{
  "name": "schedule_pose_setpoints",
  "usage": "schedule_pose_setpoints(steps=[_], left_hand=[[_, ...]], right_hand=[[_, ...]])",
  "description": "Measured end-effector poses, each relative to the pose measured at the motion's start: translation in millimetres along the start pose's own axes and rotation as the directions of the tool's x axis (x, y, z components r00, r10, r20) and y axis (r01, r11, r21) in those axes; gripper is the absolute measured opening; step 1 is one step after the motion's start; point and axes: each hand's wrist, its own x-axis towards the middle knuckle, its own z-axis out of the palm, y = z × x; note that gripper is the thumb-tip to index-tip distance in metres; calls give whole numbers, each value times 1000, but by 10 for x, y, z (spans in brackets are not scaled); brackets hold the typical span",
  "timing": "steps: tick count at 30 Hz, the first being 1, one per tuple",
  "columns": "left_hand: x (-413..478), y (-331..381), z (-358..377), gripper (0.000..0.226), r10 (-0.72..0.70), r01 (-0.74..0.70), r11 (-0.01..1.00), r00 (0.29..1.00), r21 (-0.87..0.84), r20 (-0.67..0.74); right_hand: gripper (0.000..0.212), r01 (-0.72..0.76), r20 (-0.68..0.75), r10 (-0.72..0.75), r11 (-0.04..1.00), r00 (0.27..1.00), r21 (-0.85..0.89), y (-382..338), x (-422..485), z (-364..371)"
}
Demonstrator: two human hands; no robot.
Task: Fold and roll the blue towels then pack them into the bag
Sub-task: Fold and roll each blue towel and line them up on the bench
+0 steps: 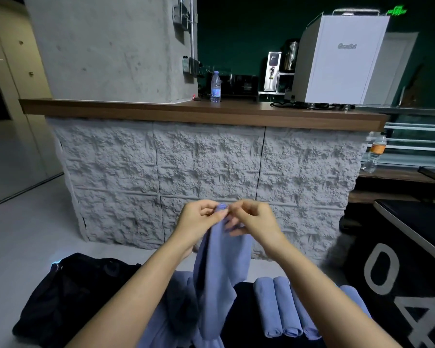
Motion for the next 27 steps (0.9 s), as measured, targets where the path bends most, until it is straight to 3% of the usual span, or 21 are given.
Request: schedule_pose_setpoints(steps=[1, 3, 5, 6, 8, 10, 11, 14, 16, 18, 20, 23, 25, 27], left_hand=[[6, -8, -13, 7, 4, -4, 1000, 1000, -1, 3], [24, -30, -59, 13, -2, 3, 1000, 998, -15, 68], [35, -46, -107, 13, -23, 33, 998, 985, -54, 168], [44, -62, -142, 13, -33, 46, 997, 979, -56, 203], [79, -124, -244, 12, -71, 76, 997, 973, -12, 221], [132, -188, -387, 10, -128, 117, 991, 968, 60, 216], [152, -208, -448, 9, -147, 130, 988, 964, 89, 224], [186, -182, -505, 8, -141, 134, 990, 949, 46, 280], [192, -111, -484, 8, -113, 139, 989, 937, -56, 331], [205, -64, -494, 7, -107, 147, 985, 926, -86, 361], [213, -35, -554, 9, -100, 126, 991, 931, -51, 352], [234, 13, -625, 22, -37, 74, 990, 957, -120, 288], [250, -16, -602, 16, -5, 37, 988, 980, -153, 201], [253, -117, -518, 7, -25, 26, 1000, 986, -2, 163]], right_hand=[[4, 71, -10, -72, 993, 997, -89, 27, 27, -89], [39, 182, 54, -174, 915, 983, -360, 135, 108, -326], [77, 152, 235, -31, 844, 971, -514, 273, 169, -520], [80, 87, 311, 96, 846, 946, -525, 343, 175, -587], [47, -44, 400, 276, 865, 874, -500, 448, 161, -684], [15, -77, 411, 274, 896, 869, -436, 470, 144, -748], [10, -88, 400, 261, 912, 879, -402, 451, 150, -777], [12, -200, 472, 309, 943, 826, -267, 372, 169, -776], [26, -245, 495, 332, 941, 803, -234, 378, 169, -706], [36, -184, 444, 281, 951, 851, -249, 391, 173, -688], [28, -125, 386, 220, 958, 896, -257, 351, 178, -720], [51, -73, 341, 153, 969, 927, -235, 171, 207, -796], [31, 6, 329, 56, 983, 943, -184, 78, 209, -805], [13, 93, 351, 29, 941, 936, -325, 115, 205, -755]])
